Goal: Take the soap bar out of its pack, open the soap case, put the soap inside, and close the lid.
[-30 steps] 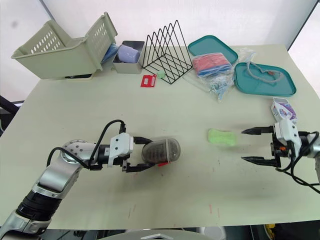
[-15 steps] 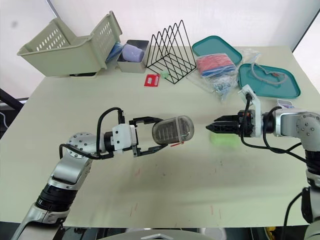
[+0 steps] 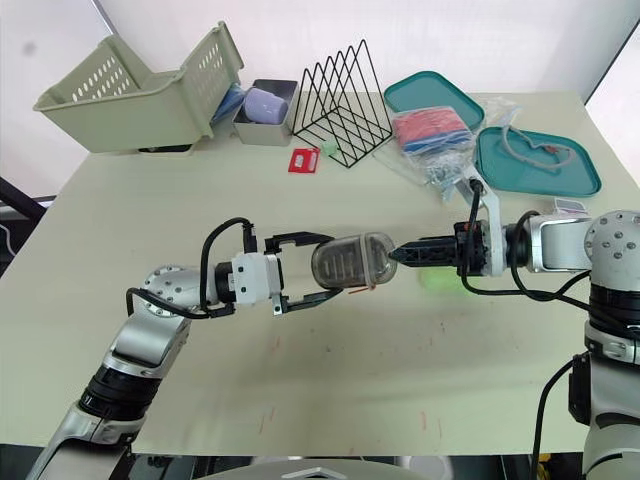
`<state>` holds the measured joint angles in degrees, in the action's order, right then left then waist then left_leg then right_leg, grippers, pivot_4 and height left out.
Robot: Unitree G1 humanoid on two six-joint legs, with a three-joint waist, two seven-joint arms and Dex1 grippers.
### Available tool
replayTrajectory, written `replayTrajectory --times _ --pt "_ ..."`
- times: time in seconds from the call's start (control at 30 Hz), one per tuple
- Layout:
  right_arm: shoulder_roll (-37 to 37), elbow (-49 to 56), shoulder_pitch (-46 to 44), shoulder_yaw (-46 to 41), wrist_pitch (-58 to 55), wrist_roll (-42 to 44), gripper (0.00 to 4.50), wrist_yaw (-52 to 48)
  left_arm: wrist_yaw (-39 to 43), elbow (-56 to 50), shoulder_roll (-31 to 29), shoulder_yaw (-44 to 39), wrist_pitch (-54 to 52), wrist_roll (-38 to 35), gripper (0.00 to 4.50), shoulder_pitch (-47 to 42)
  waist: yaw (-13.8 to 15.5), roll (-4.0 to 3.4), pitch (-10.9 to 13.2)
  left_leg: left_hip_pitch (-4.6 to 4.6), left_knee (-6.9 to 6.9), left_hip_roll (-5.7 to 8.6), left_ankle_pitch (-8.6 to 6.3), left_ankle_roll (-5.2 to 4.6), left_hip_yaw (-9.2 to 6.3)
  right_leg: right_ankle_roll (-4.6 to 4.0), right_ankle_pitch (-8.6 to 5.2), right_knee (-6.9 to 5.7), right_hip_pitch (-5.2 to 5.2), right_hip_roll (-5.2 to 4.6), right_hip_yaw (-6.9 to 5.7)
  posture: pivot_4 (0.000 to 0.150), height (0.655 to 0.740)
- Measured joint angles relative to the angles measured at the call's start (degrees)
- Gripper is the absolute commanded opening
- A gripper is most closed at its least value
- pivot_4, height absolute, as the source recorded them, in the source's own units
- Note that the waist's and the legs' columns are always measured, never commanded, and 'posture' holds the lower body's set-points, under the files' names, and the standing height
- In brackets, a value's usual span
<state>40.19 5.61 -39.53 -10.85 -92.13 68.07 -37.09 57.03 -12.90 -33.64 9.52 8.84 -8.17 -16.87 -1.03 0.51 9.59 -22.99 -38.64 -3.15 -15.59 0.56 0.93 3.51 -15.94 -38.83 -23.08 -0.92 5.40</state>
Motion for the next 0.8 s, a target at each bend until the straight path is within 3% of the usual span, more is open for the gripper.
replayTrajectory --times 0.53,0.67,0.77,0.8 --pt "-4.4 -2.2 -0.2 0.5 0.0 8.4 4.5 10.8 0.0 0.0 0.0 0.1 -0.1 0.1 3.48 -0.2 -0.1 0.0 0.0 -0.04 0.01 0.0 0.0 0.0 0.0 0.0 0.0 0.0 -0.05 0.0 0.0 0.15 0.74" --pt "-4.5 -3.0 -0.3 0.5 0.0 9.3 3.4 12.6 0.0 0.0 0.0 0.1 -0.2 0.1 3.48 -0.2 -0.1 0.0 0.0 -0.08 0.01 -0.01 0.0 0.0 0.0 0.0 0.0 0.0 -0.09 0.0 0.0 0.15 0.74" --pt "-4.7 -4.6 -0.9 0.8 0.0 10.7 2.07 13.6 -0.2 0.1 -0.1 0.0 -0.8 0.4 3.48 -0.1 -0.2 0.0 0.0 -0.1 0.01 -0.01 0.0 0.0 0.01 0.0 0.0 -0.01 -0.12 0.0 0.01 0.15 0.74" --pt "-4.7 -5.2 -1.3 0.8 0.0 11.3 1.92 14.0 -0.6 0.1 -0.1 0.0 -0.9 0.7 3.48 -0.2 -0.2 0.0 0.0 -0.11 0.01 -0.01 0.0 0.0 0.0 0.0 0.0 0.0 -0.12 0.01 0.0 0.15 0.74"
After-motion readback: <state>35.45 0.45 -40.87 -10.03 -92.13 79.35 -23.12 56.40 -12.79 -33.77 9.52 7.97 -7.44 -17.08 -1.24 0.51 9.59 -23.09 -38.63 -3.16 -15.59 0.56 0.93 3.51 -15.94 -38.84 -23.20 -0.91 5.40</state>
